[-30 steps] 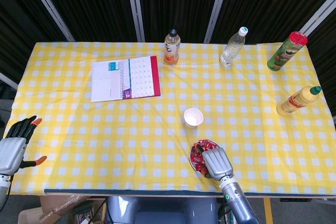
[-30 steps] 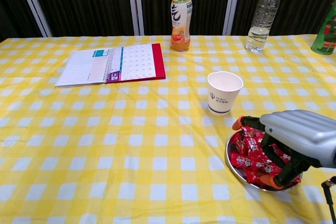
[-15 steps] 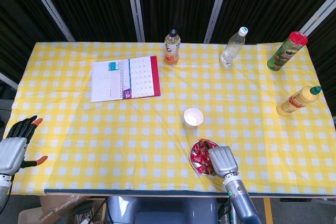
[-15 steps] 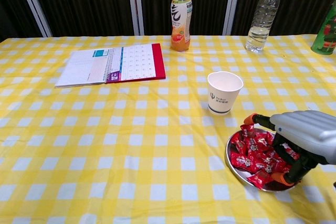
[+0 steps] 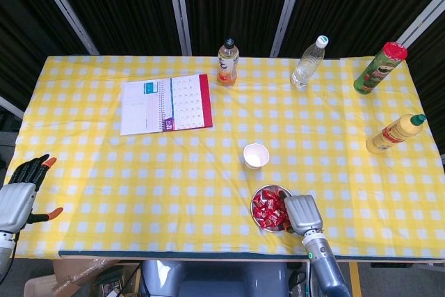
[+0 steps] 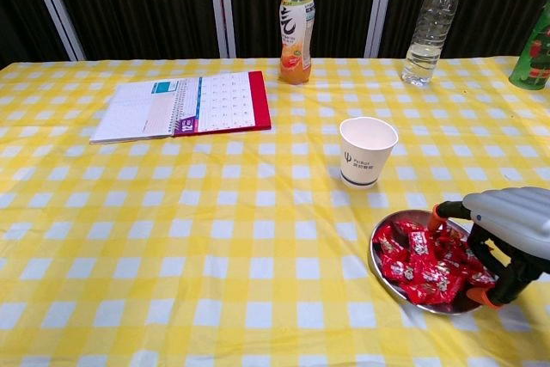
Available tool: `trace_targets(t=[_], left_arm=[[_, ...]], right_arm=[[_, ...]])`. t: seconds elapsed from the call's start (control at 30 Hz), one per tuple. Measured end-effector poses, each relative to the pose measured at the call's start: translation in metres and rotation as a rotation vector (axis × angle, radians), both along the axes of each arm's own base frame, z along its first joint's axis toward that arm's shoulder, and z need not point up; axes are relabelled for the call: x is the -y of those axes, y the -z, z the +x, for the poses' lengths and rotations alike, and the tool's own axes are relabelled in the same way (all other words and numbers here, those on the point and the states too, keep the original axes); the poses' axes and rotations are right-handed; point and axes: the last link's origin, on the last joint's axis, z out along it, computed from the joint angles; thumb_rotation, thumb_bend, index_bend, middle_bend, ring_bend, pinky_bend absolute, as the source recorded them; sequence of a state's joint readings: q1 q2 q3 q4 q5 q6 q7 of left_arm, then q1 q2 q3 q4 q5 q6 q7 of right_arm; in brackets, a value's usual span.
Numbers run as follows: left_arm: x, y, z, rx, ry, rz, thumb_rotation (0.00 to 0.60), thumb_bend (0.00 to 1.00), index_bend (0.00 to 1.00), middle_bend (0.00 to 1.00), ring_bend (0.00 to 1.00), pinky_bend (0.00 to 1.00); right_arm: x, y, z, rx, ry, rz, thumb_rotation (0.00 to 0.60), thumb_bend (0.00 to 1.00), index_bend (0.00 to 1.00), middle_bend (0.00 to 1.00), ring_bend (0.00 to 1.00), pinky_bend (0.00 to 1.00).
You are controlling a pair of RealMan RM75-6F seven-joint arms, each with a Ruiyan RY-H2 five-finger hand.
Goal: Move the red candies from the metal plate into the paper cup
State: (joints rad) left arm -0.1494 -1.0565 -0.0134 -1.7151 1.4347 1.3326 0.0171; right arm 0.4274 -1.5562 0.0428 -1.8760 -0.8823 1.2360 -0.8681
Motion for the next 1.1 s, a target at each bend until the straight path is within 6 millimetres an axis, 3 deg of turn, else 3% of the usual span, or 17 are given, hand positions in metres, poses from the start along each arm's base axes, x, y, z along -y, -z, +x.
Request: trace_targets(t=[0.1, 0.3, 0.47, 0.77, 1.1], left_arm=[[0.000, 0.000, 0.000, -0.001, -0.001, 0.001, 0.600, 0.00, 0.00, 0.00, 0.00, 0.00], [0.000, 0.000, 0.000, 0.000, -0.003, 0.001, 0.600, 0.00, 0.00, 0.00, 0.00, 0.00], [-0.001, 0.000, 0.000, 0.004, -0.005, 0.001, 0.600, 0.00, 0.00, 0.00, 0.00, 0.00], [0.000, -0.002, -0.004, 0.011, -0.013, 0.002, 0.600, 0.00, 0.00, 0.00, 0.00, 0.00], [-0.001, -0.003, -0.007, 0.024, -0.022, -0.005, 0.600, 0.00, 0.00, 0.00, 0.00, 0.00]], right_arm=[[0.000, 0.002, -0.001, 0.007, 0.002, 0.001, 0.600, 0.31, 0.32, 0.77, 0.85, 0.95], [0.004, 0.009, -0.002, 0.016, 0.004, -0.001, 0.600, 0.32, 0.51, 0.80, 0.87, 0.95], [0.009, 0.015, -0.004, 0.046, 0.004, -0.017, 0.600, 0.42, 0.63, 0.82, 0.89, 0.97], [0.024, 0.018, 0.011, 0.105, -0.051, -0.066, 0.600, 0.46, 0.65, 0.82, 0.89, 0.97], [0.042, -0.002, 0.034, 0.130, -0.088, -0.115, 0.600, 0.46, 0.65, 0.82, 0.89, 0.97]])
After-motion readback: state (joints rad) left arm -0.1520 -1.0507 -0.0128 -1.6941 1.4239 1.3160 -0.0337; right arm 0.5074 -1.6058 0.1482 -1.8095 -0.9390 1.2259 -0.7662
